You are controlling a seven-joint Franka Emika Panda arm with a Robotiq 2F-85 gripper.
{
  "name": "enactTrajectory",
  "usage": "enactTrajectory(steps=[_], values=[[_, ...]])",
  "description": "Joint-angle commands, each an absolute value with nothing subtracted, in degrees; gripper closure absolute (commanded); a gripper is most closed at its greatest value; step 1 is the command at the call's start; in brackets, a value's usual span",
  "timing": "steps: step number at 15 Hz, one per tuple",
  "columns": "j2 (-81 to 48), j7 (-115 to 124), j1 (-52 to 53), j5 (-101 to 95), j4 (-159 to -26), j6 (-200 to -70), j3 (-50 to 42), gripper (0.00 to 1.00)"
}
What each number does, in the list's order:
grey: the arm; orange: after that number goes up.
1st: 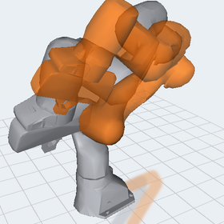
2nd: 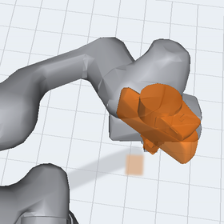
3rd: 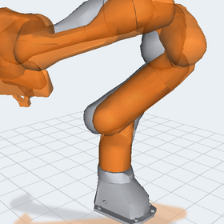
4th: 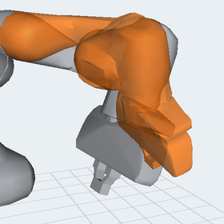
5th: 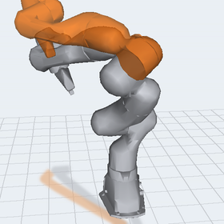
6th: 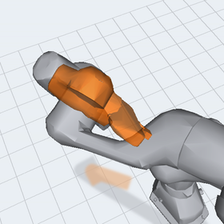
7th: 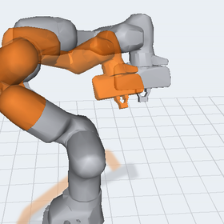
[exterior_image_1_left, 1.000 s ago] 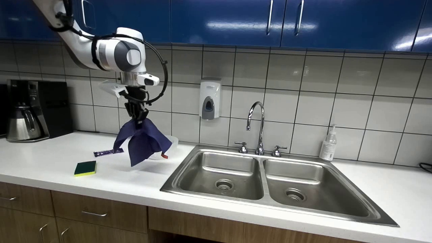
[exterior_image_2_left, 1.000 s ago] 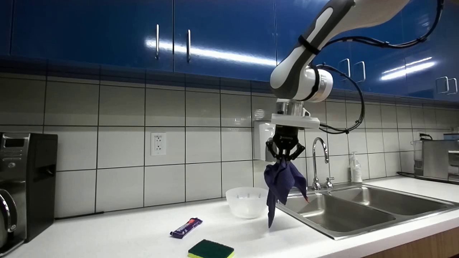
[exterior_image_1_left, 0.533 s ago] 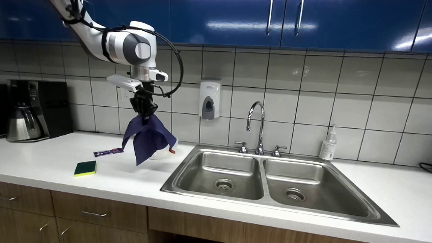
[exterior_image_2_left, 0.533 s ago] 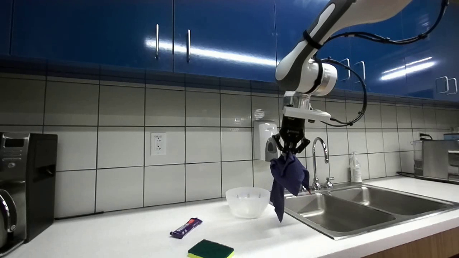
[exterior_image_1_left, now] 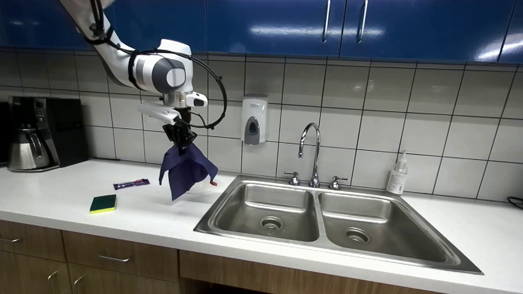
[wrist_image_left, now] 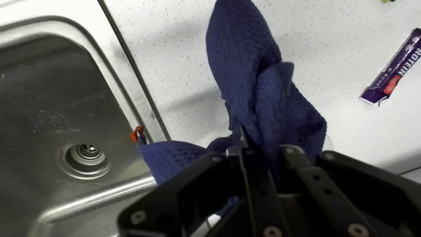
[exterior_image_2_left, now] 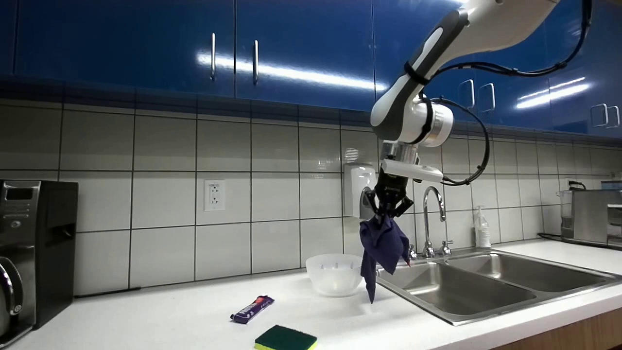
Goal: Put the blue towel inside the plastic bowl
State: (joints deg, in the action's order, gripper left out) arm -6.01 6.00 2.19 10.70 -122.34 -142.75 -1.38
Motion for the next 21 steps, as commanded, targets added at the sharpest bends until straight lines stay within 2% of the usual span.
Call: enactTrajectory(steps=[1,12,21], values=[[-8.1,2.3,0.6,15.5,-120.6,-146.0,-0.2,0.98],[-11.0,-1.8,0.3,28.9,-114.7,-149.3,2.1,0.98],[-19.3,-2.6,-0.2,33.2,-110.5,-157.1,6.1,0.98]])
